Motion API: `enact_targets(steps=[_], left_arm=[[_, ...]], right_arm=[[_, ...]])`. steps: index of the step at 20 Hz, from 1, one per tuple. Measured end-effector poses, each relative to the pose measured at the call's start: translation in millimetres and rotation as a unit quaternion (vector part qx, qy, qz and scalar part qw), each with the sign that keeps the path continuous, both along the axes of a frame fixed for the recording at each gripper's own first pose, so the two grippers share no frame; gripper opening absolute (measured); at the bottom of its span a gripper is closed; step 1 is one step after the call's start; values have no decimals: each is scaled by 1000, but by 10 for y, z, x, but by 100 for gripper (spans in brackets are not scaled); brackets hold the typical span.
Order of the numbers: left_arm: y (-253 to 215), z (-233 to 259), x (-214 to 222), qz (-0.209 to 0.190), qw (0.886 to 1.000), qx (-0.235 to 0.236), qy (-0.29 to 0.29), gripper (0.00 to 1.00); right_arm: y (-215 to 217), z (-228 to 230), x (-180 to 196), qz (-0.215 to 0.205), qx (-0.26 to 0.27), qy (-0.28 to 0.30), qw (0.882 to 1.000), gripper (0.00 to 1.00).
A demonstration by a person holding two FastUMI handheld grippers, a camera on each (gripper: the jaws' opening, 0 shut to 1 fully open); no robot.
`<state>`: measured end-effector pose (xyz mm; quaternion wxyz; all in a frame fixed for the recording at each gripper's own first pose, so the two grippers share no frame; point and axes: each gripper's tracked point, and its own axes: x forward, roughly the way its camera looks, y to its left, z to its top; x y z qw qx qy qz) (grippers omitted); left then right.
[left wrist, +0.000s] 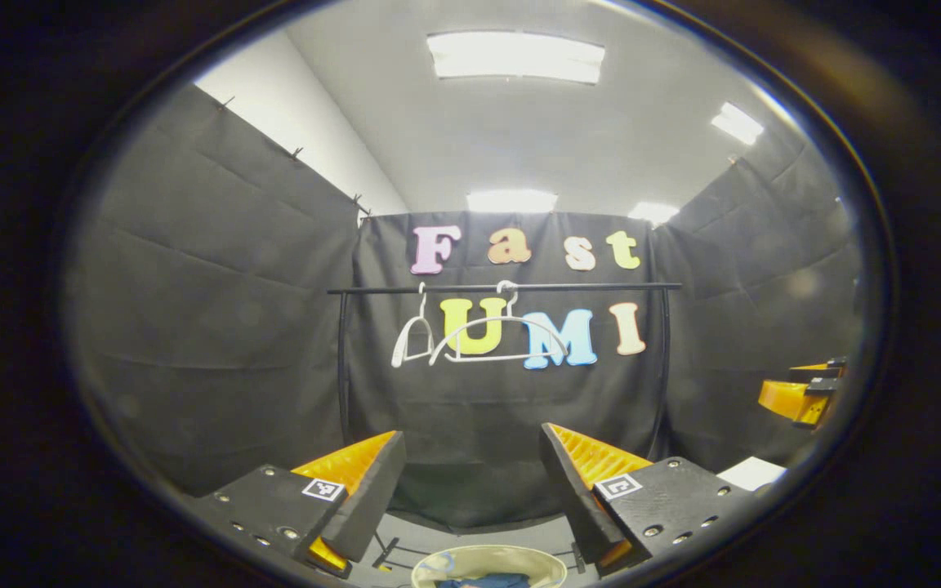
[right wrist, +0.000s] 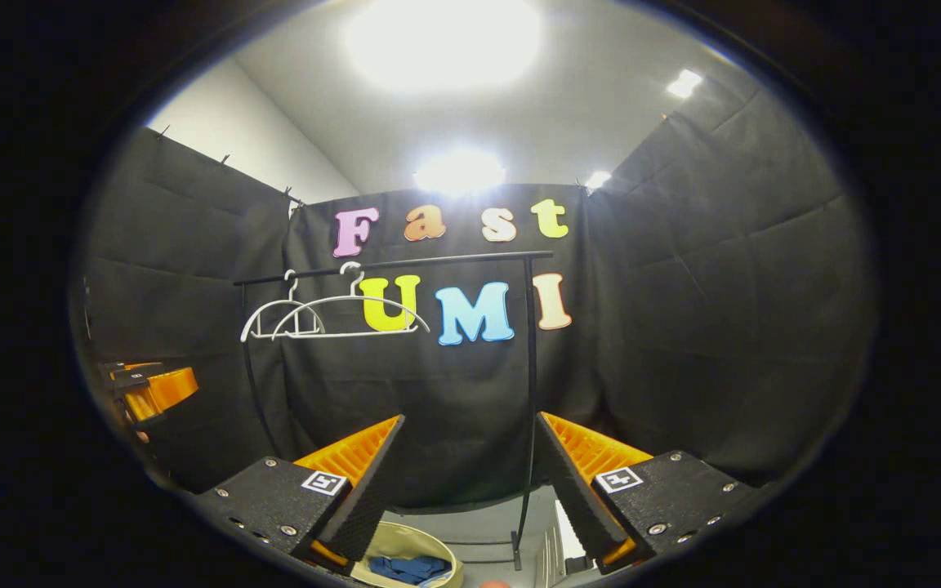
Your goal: Grasp the clothes on the hanger with both hands and then place them into the laundry hamper below.
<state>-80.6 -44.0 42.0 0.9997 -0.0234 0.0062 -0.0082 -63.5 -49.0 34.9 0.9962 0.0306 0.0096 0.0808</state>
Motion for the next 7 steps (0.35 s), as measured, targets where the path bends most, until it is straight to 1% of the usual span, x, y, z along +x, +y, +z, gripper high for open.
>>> enact_targets(steps=[4, 7], left_arm=[[9, -22, -33, -2, 1000, 10, -7, 94], [-11, -50, -30, -6, 1000, 9, -9, 94]], right_arm=[[17, 22, -16, 1, -6, -9, 1000, 94], [-3, 20, -22, -3, -9, -13, 1000, 94]])
